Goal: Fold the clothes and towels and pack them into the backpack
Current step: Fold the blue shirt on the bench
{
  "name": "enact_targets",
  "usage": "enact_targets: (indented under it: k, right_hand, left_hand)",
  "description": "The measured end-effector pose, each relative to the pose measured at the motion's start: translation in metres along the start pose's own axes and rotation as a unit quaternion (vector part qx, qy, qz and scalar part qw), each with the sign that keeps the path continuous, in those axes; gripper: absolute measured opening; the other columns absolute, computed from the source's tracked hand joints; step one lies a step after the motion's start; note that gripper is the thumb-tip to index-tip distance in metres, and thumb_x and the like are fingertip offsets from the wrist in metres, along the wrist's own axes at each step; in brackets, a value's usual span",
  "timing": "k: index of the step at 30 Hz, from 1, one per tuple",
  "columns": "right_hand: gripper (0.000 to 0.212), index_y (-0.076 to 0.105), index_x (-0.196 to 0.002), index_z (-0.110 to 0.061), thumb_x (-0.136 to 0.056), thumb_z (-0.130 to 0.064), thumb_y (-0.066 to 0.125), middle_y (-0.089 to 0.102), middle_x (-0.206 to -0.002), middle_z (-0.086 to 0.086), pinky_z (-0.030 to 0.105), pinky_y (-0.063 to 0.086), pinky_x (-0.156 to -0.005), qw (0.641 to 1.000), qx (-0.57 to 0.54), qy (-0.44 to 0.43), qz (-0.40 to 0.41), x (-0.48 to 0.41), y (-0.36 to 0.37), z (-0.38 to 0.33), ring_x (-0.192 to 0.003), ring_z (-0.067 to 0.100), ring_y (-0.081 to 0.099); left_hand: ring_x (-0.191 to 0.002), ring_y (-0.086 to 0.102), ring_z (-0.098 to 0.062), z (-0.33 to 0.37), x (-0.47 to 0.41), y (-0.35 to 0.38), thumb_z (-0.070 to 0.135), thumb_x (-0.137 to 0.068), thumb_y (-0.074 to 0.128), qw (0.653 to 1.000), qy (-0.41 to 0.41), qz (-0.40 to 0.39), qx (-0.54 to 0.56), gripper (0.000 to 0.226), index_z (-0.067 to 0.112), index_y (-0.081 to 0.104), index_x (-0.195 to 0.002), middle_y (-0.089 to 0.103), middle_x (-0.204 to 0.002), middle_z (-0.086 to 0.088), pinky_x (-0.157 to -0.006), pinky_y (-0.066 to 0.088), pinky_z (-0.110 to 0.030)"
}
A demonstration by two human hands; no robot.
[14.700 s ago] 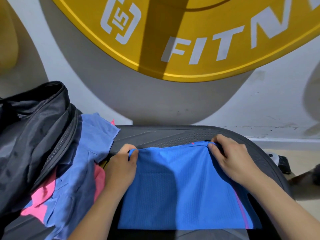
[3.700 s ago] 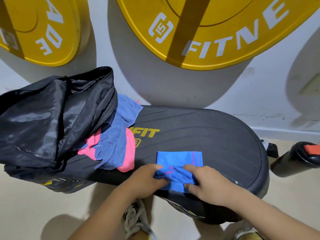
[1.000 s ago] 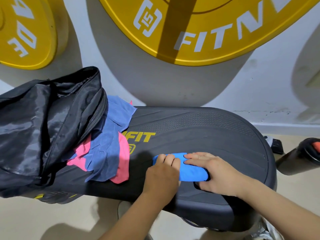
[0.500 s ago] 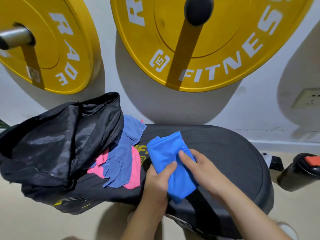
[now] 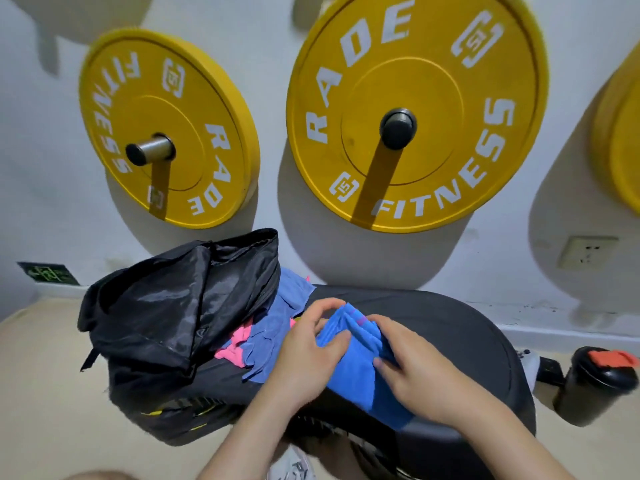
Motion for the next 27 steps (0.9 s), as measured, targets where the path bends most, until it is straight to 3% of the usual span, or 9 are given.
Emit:
enact_targets:
  k: [2,4,6,10,15,20,23,25,27]
  right_hand:
    - [0.025,0.046,-0.11,-0.029,-0.086,-0.021,0.046,0.055,-0.101,-0.01,0.036,0.046,-0.084,1.0,-0.006,0.022,0.0,0.005,-0.003,-0.013,-0.094,0.011,0.051]
    - [0.019,0.046,-0.109,-0.031,-0.092,-0.039,0.045,0.057,-0.099,-0.013,0.031,0.045,-0.08,0.999,-0.013,0.031,0.015,0.012,-0.008,-0.028,-0.093,0.007,0.052]
    - [0.026,0.047,-0.107,-0.03,-0.095,-0.052,0.038,0.057,-0.098,-0.014,0.028,0.044,-0.078,1.0,0.004,0.005,0.015,0.019,-0.011,-0.046,-0.091,0.007,0.053]
    - [0.022,0.046,-0.101,-0.029,-0.098,-0.045,0.031,0.055,-0.097,-0.011,0.036,0.046,-0.084,0.996,0.017,-0.089,-0.003,0.029,-0.012,-0.089,-0.09,0.009,0.052]
    - [0.022,0.045,-0.096,-0.027,-0.098,-0.044,0.031,0.053,-0.091,-0.003,0.042,0.046,-0.08,0.987,0.006,-0.157,-0.037,0.026,-0.014,-0.127,-0.083,0.016,0.053]
    - [0.028,0.055,-0.079,-0.016,-0.097,-0.035,0.046,0.05,-0.067,0.003,0.041,0.037,-0.061,0.98,-0.114,-0.142,-0.078,0.01,-0.018,-0.135,-0.061,0.015,0.041]
    - [0.027,0.064,-0.088,-0.013,-0.095,-0.035,0.051,0.065,-0.078,0.013,0.045,0.045,-0.063,0.974,-0.141,-0.137,-0.109,-0.005,-0.017,-0.13,-0.068,0.031,0.055]
    - [0.019,0.068,-0.089,-0.021,-0.095,-0.033,0.055,0.069,-0.083,0.004,0.04,0.048,-0.066,0.975,-0.132,-0.142,-0.108,-0.02,-0.013,-0.126,-0.074,0.024,0.062]
    - [0.013,0.065,-0.086,-0.027,-0.093,-0.036,0.058,0.064,-0.074,-0.003,0.031,0.043,-0.062,0.979,-0.079,-0.15,-0.111,-0.04,-0.005,-0.121,-0.065,0.011,0.054]
  left_hand:
    - [-0.097,0.053,0.013,0.018,0.01,-0.004,0.01,-0.091,0.054,0.997,0.045,-0.004,-0.056,0.039,0.047,0.05,-0.102,0.056,-0.102,0.039,-0.079,0.037,-0.003]
    - [-0.095,0.051,0.013,0.031,0.021,-0.009,0.015,-0.093,0.051,0.994,0.075,0.0,-0.083,0.035,0.048,0.05,-0.105,0.057,-0.099,0.037,-0.078,0.036,-0.003]
    - [-0.084,0.052,0.012,0.045,0.033,-0.017,0.024,-0.093,0.054,0.991,0.094,0.009,-0.098,0.026,0.044,0.053,-0.109,0.058,-0.085,0.034,-0.073,0.036,-0.007]
    - [-0.073,0.05,0.003,0.069,0.056,-0.044,0.041,-0.086,0.063,0.985,0.106,0.043,-0.128,0.015,0.04,0.056,-0.099,0.056,-0.071,0.023,-0.066,0.036,-0.014]
    - [-0.064,0.045,-0.003,0.094,0.081,-0.076,0.031,-0.089,0.062,0.972,0.151,0.08,-0.162,0.012,0.03,0.052,-0.083,0.052,-0.066,0.018,-0.061,0.035,-0.02]
    - [-0.088,0.058,0.002,0.098,0.085,-0.095,0.021,-0.092,0.059,0.979,0.129,0.069,-0.144,0.01,0.029,0.063,-0.095,0.064,-0.09,0.02,-0.08,0.043,-0.014]
    - [-0.086,0.061,0.0,0.088,0.073,-0.102,0.026,-0.09,0.062,0.984,0.098,0.068,-0.135,0.009,0.028,0.07,-0.085,0.068,-0.084,0.016,-0.077,0.044,-0.015]
    - [-0.08,0.06,0.002,0.077,0.06,-0.109,0.028,-0.089,0.064,0.984,0.078,0.095,-0.131,0.012,0.029,0.07,-0.079,0.067,-0.078,0.017,-0.071,0.041,-0.013]
    - [-0.076,0.058,0.004,0.061,0.044,-0.113,0.03,-0.09,0.063,0.984,0.058,0.101,-0.135,0.013,0.028,0.069,-0.078,0.066,-0.075,0.018,-0.067,0.04,-0.01]
Point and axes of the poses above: each hand's wrist, its own x-axis away from the middle knuckle, its own y-axis out of the palm, z = x × y, the point moved 4 cm from there along -x, towards the middle knuckle
